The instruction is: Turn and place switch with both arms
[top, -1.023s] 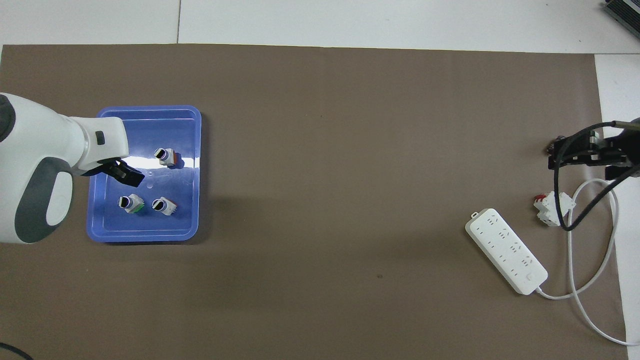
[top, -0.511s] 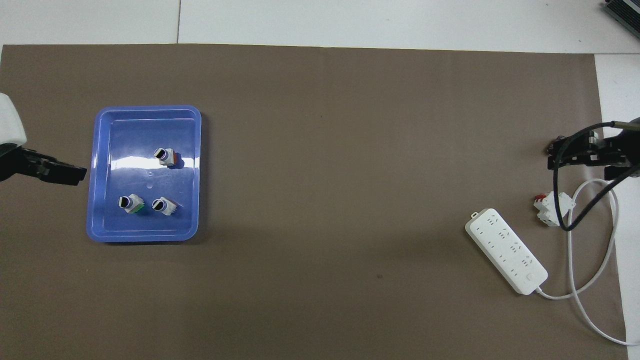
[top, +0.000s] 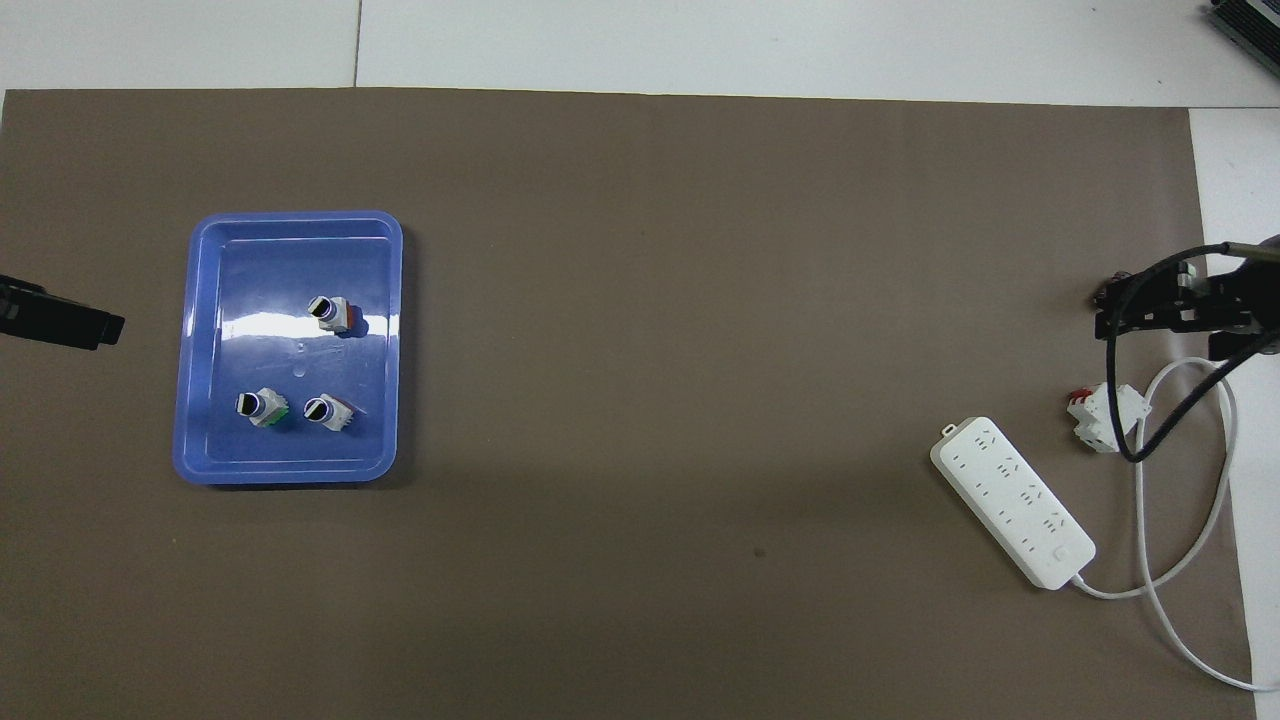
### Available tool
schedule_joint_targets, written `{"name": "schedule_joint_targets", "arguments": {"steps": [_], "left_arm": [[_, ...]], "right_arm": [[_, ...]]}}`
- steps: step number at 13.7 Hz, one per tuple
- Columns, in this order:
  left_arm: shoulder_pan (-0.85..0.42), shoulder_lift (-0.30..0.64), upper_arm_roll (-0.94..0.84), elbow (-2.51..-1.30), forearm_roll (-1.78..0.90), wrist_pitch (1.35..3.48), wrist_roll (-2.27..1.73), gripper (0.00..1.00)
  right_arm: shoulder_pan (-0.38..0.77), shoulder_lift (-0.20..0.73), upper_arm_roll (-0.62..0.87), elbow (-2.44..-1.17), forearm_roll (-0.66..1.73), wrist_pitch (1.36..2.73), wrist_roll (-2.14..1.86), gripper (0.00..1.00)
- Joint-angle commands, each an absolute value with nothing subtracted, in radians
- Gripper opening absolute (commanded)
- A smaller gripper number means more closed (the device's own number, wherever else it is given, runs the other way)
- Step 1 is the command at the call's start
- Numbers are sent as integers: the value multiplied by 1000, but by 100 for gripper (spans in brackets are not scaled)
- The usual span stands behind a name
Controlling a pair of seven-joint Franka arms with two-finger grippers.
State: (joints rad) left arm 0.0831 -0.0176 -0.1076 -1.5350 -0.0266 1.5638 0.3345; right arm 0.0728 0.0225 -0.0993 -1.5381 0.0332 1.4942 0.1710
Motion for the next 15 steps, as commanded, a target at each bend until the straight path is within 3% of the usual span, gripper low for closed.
{"name": "schedule_joint_targets", "arguments": {"steps": [1,4,10,15], "left_arm": [[95,-29,-101,-1528,-35,1523,304,100],[86,-48,-92,-1554,-37,1522,299,100],[-136,-40,109,-1517,-48,1465,221,100],[-141,-55,112,-1531,-46,1451,144,100]], "right_arm": [[66,0,-95,-1562,41,1494,150,100],[66,0,-95,-1562,40,1494,150,100],[67,0,-95,-1562,40,1494,150,100],[35,-2,-94,-1562,41,1496,149,100]]}}
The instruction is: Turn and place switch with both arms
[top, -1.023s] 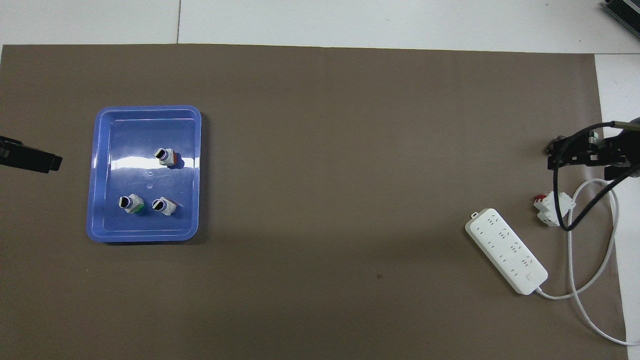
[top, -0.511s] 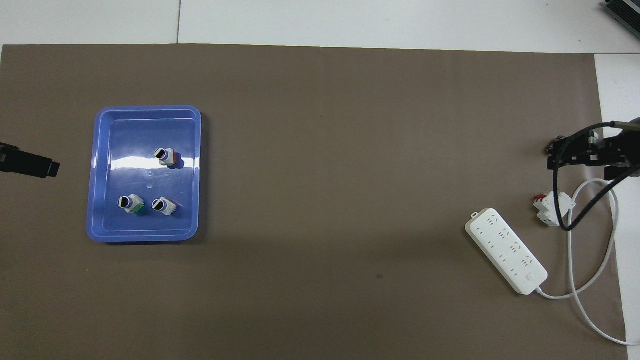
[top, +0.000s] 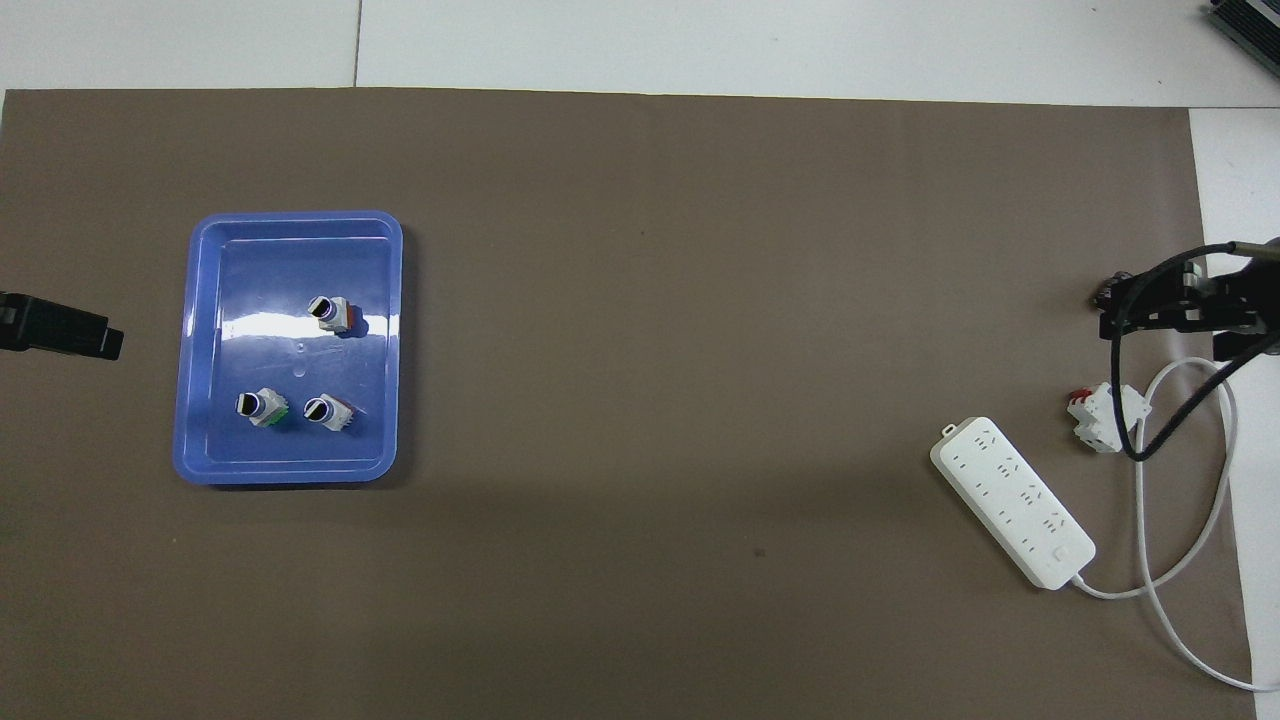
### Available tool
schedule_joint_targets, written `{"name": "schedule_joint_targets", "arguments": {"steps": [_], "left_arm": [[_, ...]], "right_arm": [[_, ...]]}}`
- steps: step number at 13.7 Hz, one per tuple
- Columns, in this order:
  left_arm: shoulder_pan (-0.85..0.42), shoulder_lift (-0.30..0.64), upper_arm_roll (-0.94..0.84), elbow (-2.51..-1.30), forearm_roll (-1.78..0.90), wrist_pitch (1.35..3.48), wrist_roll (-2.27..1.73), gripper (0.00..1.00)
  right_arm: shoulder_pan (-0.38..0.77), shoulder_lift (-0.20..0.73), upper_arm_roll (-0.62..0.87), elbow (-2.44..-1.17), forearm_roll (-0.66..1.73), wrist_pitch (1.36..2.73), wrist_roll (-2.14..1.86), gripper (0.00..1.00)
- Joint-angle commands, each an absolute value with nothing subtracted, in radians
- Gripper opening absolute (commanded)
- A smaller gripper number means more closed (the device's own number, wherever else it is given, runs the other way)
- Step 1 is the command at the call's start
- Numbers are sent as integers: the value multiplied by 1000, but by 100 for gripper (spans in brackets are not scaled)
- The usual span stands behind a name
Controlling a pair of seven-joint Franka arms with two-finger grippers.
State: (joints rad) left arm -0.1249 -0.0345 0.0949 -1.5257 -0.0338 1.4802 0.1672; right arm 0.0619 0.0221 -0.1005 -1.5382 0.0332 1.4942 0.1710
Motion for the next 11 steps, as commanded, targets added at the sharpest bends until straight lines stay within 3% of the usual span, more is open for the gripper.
{"name": "schedule_joint_targets", "arguments": {"steps": [1,11], "left_arm": [[-143,-57,112,-1531,-45,1441,144,100],[-84,-69,18,-1559,-35,1439,94,100]], "right_arm": [[35,-2,-94,-1562,41,1497,150,100],[40,0,-97,-1571,-21,1548,152,100]]}}
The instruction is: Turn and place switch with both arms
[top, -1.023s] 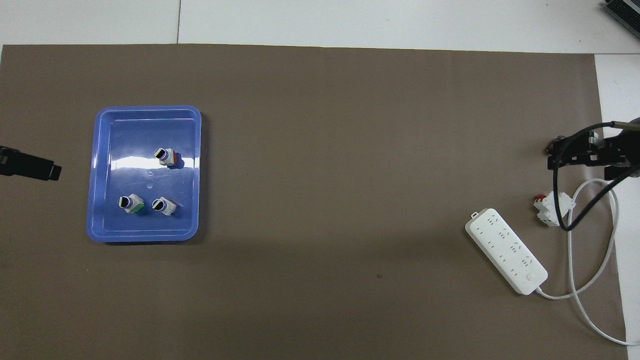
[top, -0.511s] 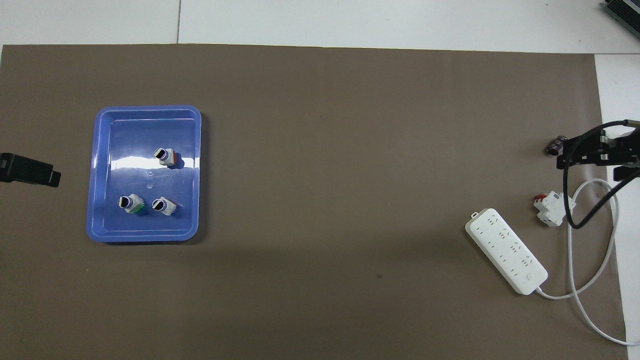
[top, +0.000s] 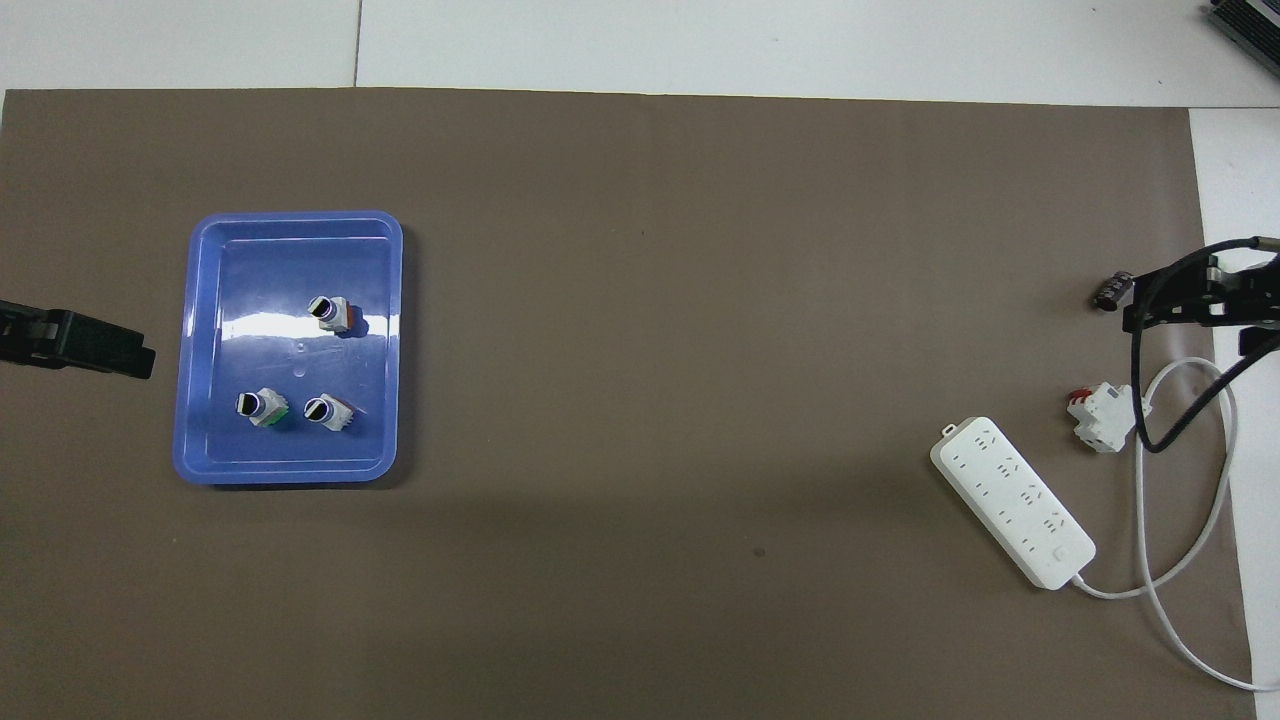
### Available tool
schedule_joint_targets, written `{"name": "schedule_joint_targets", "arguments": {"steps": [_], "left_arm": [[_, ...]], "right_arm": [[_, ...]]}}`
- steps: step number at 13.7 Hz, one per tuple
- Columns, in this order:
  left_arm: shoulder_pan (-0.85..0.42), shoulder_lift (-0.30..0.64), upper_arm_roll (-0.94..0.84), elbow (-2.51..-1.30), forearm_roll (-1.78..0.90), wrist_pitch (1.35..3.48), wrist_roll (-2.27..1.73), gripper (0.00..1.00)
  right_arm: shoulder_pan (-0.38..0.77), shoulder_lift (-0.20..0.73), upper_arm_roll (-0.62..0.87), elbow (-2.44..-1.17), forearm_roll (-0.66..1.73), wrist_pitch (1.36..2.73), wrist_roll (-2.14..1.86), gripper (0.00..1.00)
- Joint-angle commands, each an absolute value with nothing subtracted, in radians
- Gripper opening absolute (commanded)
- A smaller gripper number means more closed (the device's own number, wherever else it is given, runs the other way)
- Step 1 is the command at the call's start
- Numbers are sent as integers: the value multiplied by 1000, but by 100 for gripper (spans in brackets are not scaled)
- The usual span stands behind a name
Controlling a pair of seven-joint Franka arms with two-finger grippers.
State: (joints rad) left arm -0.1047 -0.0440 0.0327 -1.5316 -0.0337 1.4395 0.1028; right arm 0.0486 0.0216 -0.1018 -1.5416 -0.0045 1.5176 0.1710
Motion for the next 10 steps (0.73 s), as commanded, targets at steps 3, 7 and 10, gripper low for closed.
{"name": "schedule_joint_targets", "arguments": {"steps": [3,7,10], "left_arm": [[-84,-69,18,-1557,-35,1440,95,100],[-83,-69,23,-1557,-34,1445,97,100],[-83,-71,23,-1565,-35,1445,97,100]], "right_arm": [[40,-2,-95,-1571,-3,1533,149,100],[57,-2,-94,-1571,-3,1534,149,100],[55,-2,-95,-1571,-3,1534,149,100]]}}
